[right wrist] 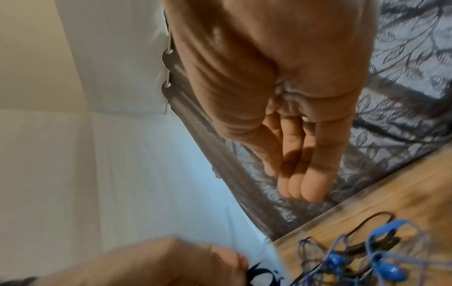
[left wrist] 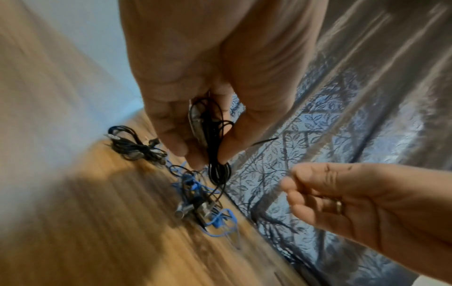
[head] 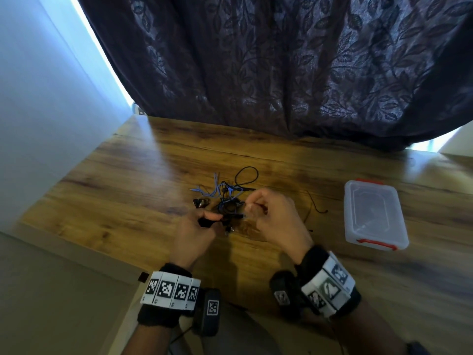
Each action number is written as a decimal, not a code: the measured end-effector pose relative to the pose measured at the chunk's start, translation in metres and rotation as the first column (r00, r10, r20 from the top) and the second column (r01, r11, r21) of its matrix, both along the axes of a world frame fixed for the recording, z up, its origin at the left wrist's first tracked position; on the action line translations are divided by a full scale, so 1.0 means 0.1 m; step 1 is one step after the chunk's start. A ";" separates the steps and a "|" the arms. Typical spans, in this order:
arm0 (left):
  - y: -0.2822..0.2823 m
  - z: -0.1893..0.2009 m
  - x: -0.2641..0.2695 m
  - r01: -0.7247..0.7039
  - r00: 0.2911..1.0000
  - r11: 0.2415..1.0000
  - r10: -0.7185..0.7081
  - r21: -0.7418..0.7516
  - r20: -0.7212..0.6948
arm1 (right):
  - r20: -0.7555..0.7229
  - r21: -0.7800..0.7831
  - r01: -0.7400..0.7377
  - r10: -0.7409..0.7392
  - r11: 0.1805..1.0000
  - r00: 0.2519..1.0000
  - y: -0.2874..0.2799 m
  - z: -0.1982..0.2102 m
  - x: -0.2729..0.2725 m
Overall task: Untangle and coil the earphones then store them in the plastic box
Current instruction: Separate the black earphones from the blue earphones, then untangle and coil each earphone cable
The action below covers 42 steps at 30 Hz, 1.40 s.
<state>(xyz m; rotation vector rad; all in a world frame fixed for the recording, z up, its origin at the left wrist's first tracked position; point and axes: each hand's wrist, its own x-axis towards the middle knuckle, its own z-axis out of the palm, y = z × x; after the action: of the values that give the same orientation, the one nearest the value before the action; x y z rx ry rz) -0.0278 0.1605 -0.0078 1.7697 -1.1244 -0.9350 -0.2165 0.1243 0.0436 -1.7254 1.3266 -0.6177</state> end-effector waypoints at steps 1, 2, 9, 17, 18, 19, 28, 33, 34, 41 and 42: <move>-0.02 -0.02 0.05 -0.006 0.999 1.000 0.005 0.030 0.034 | -0.042 0.003 0.001 -0.001 1.000 0.999 -0.10 0.00 -0.05; -0.05 -0.04 0.11 -0.013 0.997 0.999 0.009 0.053 0.074 | -0.086 0.003 0.003 -0.003 1.000 0.996 -0.21 -0.01 -0.08; -0.22 -0.13 0.43 -0.106 0.938 0.987 0.059 0.120 0.341 | -0.426 -0.004 -0.078 0.069 0.997 0.902 -0.90 -0.20 -0.02; -0.10 0.07 0.28 -0.051 0.812 0.996 0.082 -0.070 0.578 | -0.736 -0.045 -0.430 0.261 0.902 0.625 -0.98 -0.52 0.23; -0.10 0.10 0.23 -0.014 0.827 0.994 0.073 -0.109 0.557 | -0.713 -0.068 -0.421 0.251 0.905 0.655 -0.99 -0.54 0.21; -0.11 0.13 0.19 0.032 0.846 0.990 0.048 -0.140 0.531 | -0.673 -0.082 -0.404 0.249 0.911 0.697 -1.01 -0.53 0.19; -0.43 0.26 -0.28 0.265 0.927 0.943 -0.191 -0.203 0.322 | -0.172 -0.358 -0.161 0.104 0.920 0.980 -0.99 0.07 -0.09; -0.61 0.29 -0.43 0.236 0.943 0.946 -0.166 -0.224 0.289 | -0.014 -0.361 -0.075 0.075 0.929 0.997 -0.94 0.25 -0.14; -0.63 0.30 -0.43 0.207 0.949 0.946 -0.131 -0.250 0.288 | -0.009 -0.377 -0.059 0.059 0.925 0.998 -0.95 0.28 -0.17; -0.69 0.31 -0.25 0.049 0.999 0.952 -0.044 -0.303 0.023 | -0.089 -0.276 -0.178 0.159 0.945 0.983 -1.01 0.35 -0.33; -0.69 0.32 -0.21 0.044 0.999 0.945 -0.044 -0.325 0.008 | -0.111 -0.248 -0.220 0.198 0.944 0.974 -1.02 0.34 -0.33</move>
<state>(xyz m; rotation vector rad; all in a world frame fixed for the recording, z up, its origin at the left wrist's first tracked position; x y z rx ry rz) -0.0487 0.0913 0.0244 1.4812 -1.2449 -0.7255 -0.2499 0.0225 0.0776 -2.0943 1.1364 -0.6217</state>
